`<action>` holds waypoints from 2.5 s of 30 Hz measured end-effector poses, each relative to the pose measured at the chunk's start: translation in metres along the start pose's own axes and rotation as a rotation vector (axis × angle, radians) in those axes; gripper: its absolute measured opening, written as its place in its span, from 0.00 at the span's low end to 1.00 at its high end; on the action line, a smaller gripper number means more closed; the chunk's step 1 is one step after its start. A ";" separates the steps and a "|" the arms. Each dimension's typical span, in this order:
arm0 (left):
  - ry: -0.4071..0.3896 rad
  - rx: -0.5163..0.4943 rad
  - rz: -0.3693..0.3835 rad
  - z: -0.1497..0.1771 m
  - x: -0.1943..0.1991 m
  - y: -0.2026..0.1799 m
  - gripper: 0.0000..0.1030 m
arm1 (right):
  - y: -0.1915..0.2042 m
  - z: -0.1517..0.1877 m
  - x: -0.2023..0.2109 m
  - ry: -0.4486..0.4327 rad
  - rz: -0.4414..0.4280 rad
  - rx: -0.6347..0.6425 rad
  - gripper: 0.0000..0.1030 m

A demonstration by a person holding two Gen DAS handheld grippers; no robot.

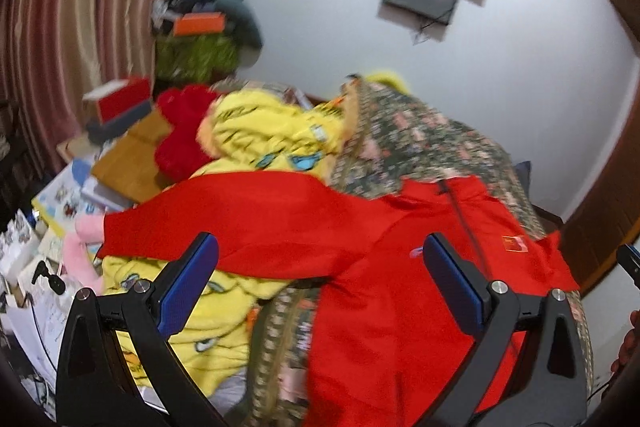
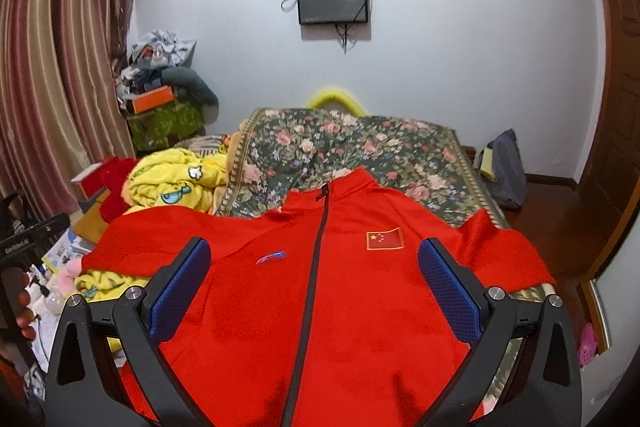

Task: Fold large clothes
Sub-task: 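Grasp the red jacket sleeve with the left tool and lift it, then fold the held sleeve across the jacket front with the left tool, release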

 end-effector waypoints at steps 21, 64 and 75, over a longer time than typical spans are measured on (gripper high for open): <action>0.379 0.491 -0.025 0.069 -0.155 0.183 0.90 | -0.006 0.043 -0.140 0.295 0.005 0.067 1.00; -0.031 -0.255 0.189 -0.073 -0.110 -0.163 0.02 | -0.050 0.014 -0.083 0.198 0.004 0.092 1.00; 0.274 -0.406 0.344 0.054 -0.169 -0.298 0.02 | -0.092 0.033 -0.074 0.251 0.028 0.049 1.00</action>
Point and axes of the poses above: each gripper's, at about its wrist camera, not at the fingertips, and x roughly against the way its jaws point, y to its left, z to its underside, the point moved 4 cm from there along -x, roughly the way its jaws point, and after that the axes turned 5 degrees about -y, right-handed, at the moved point
